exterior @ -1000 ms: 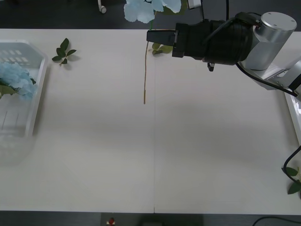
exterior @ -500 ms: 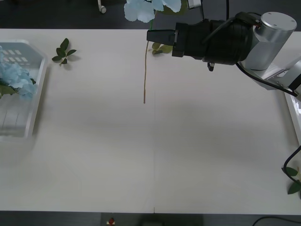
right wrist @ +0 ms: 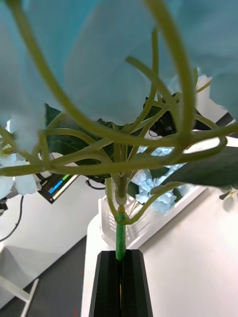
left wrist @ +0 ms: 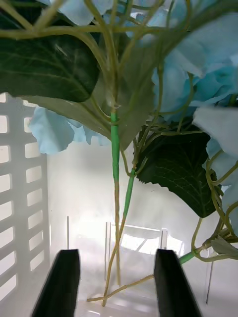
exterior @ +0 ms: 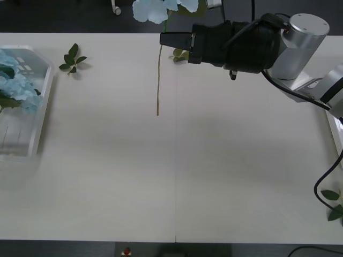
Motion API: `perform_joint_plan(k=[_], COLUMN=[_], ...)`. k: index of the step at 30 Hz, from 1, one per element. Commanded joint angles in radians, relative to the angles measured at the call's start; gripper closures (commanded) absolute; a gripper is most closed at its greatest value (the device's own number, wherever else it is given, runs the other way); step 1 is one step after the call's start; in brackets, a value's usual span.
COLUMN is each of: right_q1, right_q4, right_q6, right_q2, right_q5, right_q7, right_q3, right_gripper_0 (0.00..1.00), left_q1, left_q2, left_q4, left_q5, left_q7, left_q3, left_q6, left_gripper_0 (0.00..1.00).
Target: Put the red flowers into the right box and the blue flowers into the left box
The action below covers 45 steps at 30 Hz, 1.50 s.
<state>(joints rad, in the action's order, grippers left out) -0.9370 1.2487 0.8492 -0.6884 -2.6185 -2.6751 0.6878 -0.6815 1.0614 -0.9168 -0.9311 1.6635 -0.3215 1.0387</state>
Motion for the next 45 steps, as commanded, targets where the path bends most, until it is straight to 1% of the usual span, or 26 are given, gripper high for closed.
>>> perform_joint_plan(k=[1,4,9,13,17,19,21,24,28,31,36,39,43,45], right_q1=[-0.026,-0.023,-0.009,0.003,0.006,0.006,0.006,0.006,0.004,0.006,0.006,0.006,0.006,0.006], right_q4=[0.008,0.006,0.002,0.002,0.002,0.003,0.003,0.003,0.003,0.005,0.005,0.005,0.005,0.005], right_q6=[0.011,0.010,0.008,0.008,0.008,0.008,0.010,0.008,-0.012,-0.038,-0.058,-0.058,-0.050,-0.048], right_q2=[0.026,0.038,0.056,0.067,0.081,0.086,0.092,0.105,0.135,0.158,0.173,0.173,0.173,0.173], right_q5=[0.021,0.021,0.021,0.023,0.023,0.031,0.049,0.063,0.063,0.061,0.061,0.061,0.061,0.058], right_q7=[0.014,0.032,0.032,0.031,0.031,0.029,0.032,0.034,0.032,0.031,0.034,0.031,0.034,0.034], right_q3=[-0.048,-0.054,-0.076,-0.080,-0.085,-0.085,-0.085,-0.083,-0.083,-0.083,-0.085,-0.085,-0.085,-0.085], right_gripper_0=[1.00,1.00,1.00,1.00,1.00,1.00,1.00,1.00,1.00,1.00,1.00,1.00,1.00,1.00], left_q1=[-0.027,-0.027,-0.026,-0.026,-0.026,-0.026,-0.026,-0.004,0.039,0.051,0.080,0.086,0.086,0.086], left_q2=[0.023,0.026,0.032,0.043,0.043,0.043,0.043,0.043,0.040,0.035,0.009,-0.023,-0.072,-0.107], left_q4=[-0.034,-0.059,-0.122,-0.178,-0.225,-0.228,-0.226,-0.226,-0.226,-0.226,-0.226,-0.226,-0.231,-0.254], left_q5=[-0.005,-0.009,0.009,0.005,-0.061,-0.160,-0.222,-0.394,-0.615,-0.787,-1.045,-1.144,-1.181,-1.183], left_q7=[0.050,0.084,0.225,0.320,0.432,0.492,0.526,0.582,0.661,0.713,0.719,0.714,0.699,0.685], left_q3=[0.030,0.113,0.343,0.460,0.556,0.588,0.599,0.601,0.595,0.550,0.481,0.435,0.400,0.381], left_q6=[0.001,0.073,0.264,0.382,0.492,0.549,0.577,0.607,0.607,0.616,0.632,0.630,0.624,0.600], left_gripper_0=[0.00,0.00,0.00,0.00,0.00,0.00,0.00,0.00,0.00,0.00,0.00,0.00,0.00,0.00])
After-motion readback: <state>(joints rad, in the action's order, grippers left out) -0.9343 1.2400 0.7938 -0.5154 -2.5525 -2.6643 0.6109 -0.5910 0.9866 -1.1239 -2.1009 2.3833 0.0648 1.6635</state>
